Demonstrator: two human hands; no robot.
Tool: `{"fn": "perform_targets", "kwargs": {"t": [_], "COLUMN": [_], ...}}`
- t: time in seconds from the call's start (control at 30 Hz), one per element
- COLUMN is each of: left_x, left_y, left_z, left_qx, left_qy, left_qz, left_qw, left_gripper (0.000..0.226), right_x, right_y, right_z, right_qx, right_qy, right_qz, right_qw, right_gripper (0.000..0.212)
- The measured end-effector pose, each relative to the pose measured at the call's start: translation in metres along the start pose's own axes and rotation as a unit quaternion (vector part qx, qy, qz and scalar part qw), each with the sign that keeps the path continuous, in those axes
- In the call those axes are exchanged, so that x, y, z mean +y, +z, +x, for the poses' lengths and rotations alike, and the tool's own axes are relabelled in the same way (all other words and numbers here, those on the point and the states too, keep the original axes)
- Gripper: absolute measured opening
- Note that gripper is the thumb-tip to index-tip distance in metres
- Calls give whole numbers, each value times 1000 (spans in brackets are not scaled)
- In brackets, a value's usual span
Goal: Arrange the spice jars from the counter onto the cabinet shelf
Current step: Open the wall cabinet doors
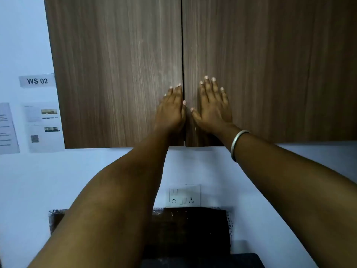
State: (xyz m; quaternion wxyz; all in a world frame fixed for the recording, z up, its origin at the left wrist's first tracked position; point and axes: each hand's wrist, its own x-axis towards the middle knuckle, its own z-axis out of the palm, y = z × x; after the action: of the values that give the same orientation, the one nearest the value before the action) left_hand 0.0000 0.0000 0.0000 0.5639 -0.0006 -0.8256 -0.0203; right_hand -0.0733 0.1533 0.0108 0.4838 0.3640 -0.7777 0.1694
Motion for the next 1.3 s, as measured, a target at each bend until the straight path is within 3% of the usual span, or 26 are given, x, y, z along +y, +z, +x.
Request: {"fn": "perform_targets", "kwargs": {"t": [0.1,0.17,0.37,0.57,0.73,0.83,0.93,1.03,1.13,1.3], "left_x": [12,26,56,47,52,64,89,121,161,239], "left_y": [5,9,12,1,-23,-42,-56,-57,-55,-49], "left_z": [6,9,19,32,26,15,4,0,-7,-16], "left_qx": [-18,-44,-8,-2,6,13,17,25,22,50], "left_qy": [-92,-148,-312,-378,-340,-310,-272,-258,-228,-137], "left_qz": [-151,-263,-498,-620,-583,-592,-633,-681,-729,-760], "left_qw": [984,952,809,687,738,744,724,684,645,633], "left_gripper": [57,57,57,52,39,30,23,27,26,23], "right_x": [1,-1,-8,-33,-59,-61,-61,-49,-29,20], "right_y": [6,11,11,9,17,6,-22,-60,-101,-171], "right_z": [3,5,14,29,25,14,-5,-29,-53,-100], "right_qx": [-74,-111,-155,-89,-2,53,154,242,245,193], "right_qy": [-9,-14,6,30,103,120,144,109,99,112], "right_qz": [17,31,72,128,35,73,74,117,156,279], "right_qw": [997,993,985,987,994,989,975,957,952,934], "right_gripper": [84,82,82,77,103,82,72,67,62,80]}}
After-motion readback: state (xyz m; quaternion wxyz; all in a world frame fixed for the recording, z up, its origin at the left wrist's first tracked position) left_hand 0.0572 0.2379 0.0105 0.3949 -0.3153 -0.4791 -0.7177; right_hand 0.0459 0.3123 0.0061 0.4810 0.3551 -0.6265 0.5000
